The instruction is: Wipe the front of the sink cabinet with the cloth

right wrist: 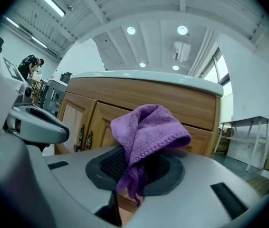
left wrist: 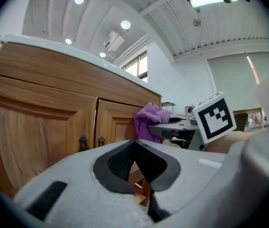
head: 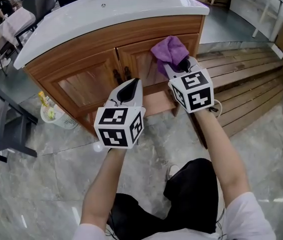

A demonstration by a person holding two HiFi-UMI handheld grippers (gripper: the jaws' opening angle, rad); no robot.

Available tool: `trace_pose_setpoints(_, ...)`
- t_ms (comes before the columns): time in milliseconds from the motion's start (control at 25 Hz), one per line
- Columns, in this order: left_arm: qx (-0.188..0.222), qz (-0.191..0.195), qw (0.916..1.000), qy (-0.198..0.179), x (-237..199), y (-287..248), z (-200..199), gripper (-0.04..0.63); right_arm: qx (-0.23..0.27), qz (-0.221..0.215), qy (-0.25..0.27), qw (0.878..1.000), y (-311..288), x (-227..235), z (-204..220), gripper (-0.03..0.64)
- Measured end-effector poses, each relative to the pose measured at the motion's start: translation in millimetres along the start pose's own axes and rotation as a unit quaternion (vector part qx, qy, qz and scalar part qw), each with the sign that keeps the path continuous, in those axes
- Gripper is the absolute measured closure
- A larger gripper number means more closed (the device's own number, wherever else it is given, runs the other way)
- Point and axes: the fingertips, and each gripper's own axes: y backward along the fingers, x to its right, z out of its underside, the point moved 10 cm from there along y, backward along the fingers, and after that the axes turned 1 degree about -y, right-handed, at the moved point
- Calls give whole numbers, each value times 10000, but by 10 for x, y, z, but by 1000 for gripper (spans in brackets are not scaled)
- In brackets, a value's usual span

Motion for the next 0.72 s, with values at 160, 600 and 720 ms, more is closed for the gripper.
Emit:
trace_pose_setpoints(160,24,308,9995,-10,89,-93,16,591,-61,334,-20,9994,49,262,70,545)
trace_pose_setpoints(600,1,515,9987,-57,126,-166,67,591,-250,791,-156,9964,159,641,258,545)
trace_pose_setpoints(720,4,390,9992,-61,91,-132,56,591,-119,591,-208,9980,189,503,186,545)
